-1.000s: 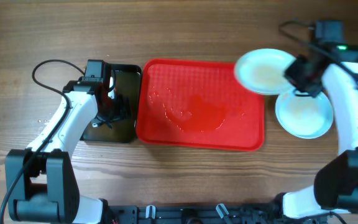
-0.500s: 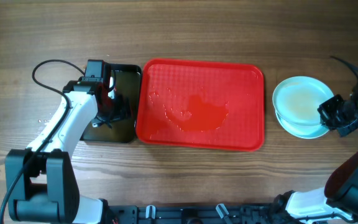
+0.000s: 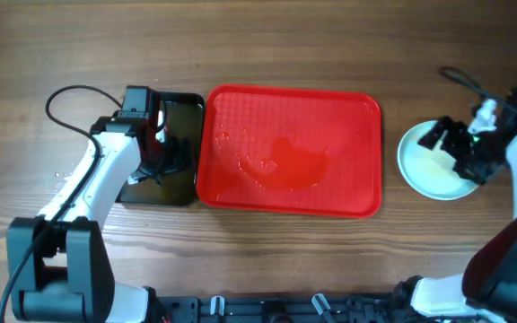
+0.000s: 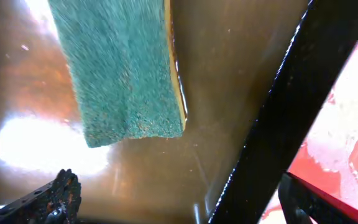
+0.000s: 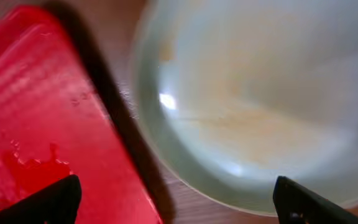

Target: Clean dirty plates on tray and stack at the side

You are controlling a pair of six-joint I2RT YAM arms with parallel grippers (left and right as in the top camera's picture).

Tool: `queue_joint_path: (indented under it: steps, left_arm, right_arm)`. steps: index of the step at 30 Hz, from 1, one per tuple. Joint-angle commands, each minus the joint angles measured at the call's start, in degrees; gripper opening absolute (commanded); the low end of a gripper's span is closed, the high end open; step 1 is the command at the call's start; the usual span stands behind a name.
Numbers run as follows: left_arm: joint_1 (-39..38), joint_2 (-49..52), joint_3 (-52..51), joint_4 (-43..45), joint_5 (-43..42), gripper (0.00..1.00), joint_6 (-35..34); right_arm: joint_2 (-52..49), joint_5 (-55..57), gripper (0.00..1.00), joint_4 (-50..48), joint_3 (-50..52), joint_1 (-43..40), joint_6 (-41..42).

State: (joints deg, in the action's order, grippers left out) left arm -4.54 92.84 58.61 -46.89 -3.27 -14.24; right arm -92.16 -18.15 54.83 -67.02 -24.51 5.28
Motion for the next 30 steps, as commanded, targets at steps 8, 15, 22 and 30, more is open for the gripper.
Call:
queue_joint_path:
  steps: [8,15,22,30]
  left_arm:
    - [0.15,-9.92,3.61,2.10,1.16,1.00,5.99]
    - [0.15,-14.08,2.05,-16.24,0.70,1.00,-0.92]
    - [-2.10,-48.72,-10.64,-5.14,-1.44,1.00,1.51]
    - [-2.10,-64.78,-12.00,-5.40,-1.42,1.00,1.38]
  right_arm:
    - [11.78,9.60,1.00,-11.65,-0.02,27.87,-0.48]
    - [18.58,10.91,1.00,3.45,0.04,29.05,5.18]
    - [48.00,10.60,1.00,-3.61,13.07,29.07,5.05]
    - [61.09,15.65,1.00,-4.22,14.45,29.07,5.25]
